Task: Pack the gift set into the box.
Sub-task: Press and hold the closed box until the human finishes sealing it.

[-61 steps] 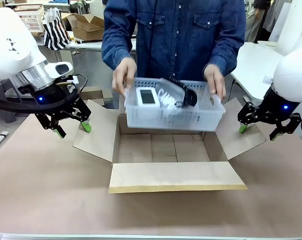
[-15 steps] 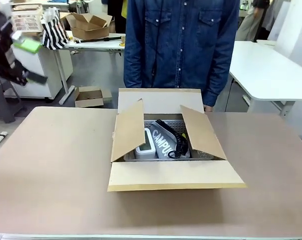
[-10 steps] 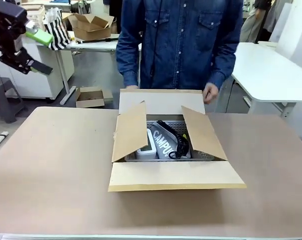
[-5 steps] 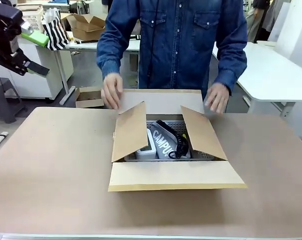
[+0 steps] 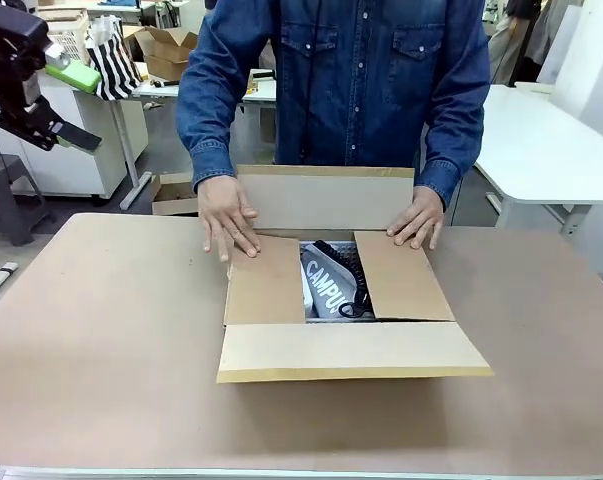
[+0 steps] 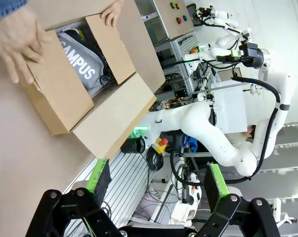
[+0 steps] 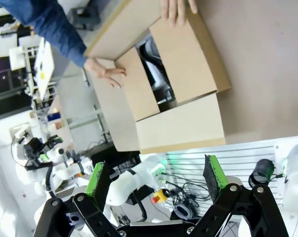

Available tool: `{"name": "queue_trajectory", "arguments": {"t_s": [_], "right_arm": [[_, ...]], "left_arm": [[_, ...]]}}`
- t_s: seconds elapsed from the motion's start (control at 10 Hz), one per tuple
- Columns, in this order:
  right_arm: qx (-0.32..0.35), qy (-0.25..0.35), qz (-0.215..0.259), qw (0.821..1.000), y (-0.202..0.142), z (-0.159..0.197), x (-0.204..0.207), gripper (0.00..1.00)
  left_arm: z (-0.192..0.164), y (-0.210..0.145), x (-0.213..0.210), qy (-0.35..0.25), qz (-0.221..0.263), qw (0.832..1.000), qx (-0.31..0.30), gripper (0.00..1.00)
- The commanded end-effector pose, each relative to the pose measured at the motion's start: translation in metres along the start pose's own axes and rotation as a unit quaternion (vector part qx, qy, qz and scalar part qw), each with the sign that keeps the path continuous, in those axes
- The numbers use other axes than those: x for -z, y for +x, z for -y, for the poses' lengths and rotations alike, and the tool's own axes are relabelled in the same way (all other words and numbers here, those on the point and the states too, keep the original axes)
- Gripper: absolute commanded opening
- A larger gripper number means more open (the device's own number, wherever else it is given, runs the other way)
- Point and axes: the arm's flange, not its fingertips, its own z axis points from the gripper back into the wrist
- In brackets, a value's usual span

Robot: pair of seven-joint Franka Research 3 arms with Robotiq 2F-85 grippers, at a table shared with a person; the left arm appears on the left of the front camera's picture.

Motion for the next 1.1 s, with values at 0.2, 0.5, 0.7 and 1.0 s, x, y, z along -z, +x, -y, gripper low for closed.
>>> {"name": "queue_trajectory", "arguments": {"t_s": [0.2, 0.5, 0.7, 1.0], "right_arm": [[-0.012, 0.011, -0.006, 1.000, 0.0018, 0.0020, -0.0008, 1.00], [-0.012, 0.011, -0.006, 1.000, 0.0018, 0.0020, -0.0008, 1.00], [-0.012, 0.011, -0.006, 1.000, 0.0018, 0.0020, -0.0008, 1.00], [-0.012, 0.011, -0.006, 1.000, 0.0018, 0.0020, -0.0008, 1.00]], "left_arm": [[0.0005, -0.0018, -0.0005, -0.001, -0.003, 1.000, 0.000, 1.00], [0.0005, -0.0018, -0.0005, -0.001, -0.003, 1.000, 0.000, 1.00], [0.0005, -0.0018, -0.0005, -0.001, -0.003, 1.000, 0.000, 1.00], [0.0005, -0.0018, -0.0005, -0.001, -0.003, 1.000, 0.000, 1.00]]}}
